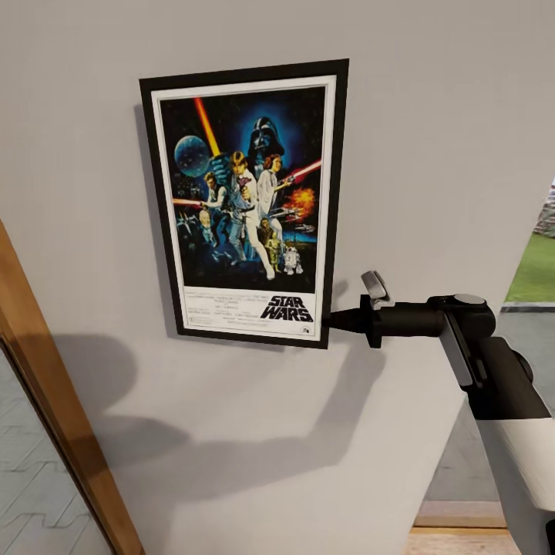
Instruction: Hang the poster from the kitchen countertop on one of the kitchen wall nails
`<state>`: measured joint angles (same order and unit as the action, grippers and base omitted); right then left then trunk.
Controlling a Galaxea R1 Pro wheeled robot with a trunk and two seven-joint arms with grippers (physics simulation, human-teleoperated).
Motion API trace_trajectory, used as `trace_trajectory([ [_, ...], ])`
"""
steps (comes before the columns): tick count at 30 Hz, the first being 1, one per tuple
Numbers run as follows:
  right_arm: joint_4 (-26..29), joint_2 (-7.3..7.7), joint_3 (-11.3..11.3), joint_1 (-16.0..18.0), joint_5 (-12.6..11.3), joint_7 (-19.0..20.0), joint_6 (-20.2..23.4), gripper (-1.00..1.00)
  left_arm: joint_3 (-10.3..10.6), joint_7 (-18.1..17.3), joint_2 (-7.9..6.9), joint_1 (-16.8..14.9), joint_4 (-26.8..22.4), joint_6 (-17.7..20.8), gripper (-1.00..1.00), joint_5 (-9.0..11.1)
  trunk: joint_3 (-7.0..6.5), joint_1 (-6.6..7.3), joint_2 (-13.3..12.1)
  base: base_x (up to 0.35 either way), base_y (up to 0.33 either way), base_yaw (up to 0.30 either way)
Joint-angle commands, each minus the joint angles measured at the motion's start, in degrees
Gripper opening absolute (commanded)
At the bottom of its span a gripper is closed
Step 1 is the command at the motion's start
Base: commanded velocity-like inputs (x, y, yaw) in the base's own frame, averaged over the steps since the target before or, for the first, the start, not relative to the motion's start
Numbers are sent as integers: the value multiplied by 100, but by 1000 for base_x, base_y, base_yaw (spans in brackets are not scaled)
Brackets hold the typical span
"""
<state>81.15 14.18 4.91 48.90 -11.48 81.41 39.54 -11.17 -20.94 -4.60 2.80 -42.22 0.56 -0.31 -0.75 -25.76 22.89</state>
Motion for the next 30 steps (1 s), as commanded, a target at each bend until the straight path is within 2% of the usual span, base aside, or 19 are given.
trace_trajectory([
  [1, -2, 5, 10, 4, -35, -3, 68, -100, -17, -33, 3, 2, -6, 6, 100, -4, 1, -2, 3, 0, 0, 0],
  [30, -12, 5, 1, 1, -36, -3, 62, -100, -17, -33, 3, 1, -6, 6, 100, -2, 1, -2, 3, 25, 0, 0],
])
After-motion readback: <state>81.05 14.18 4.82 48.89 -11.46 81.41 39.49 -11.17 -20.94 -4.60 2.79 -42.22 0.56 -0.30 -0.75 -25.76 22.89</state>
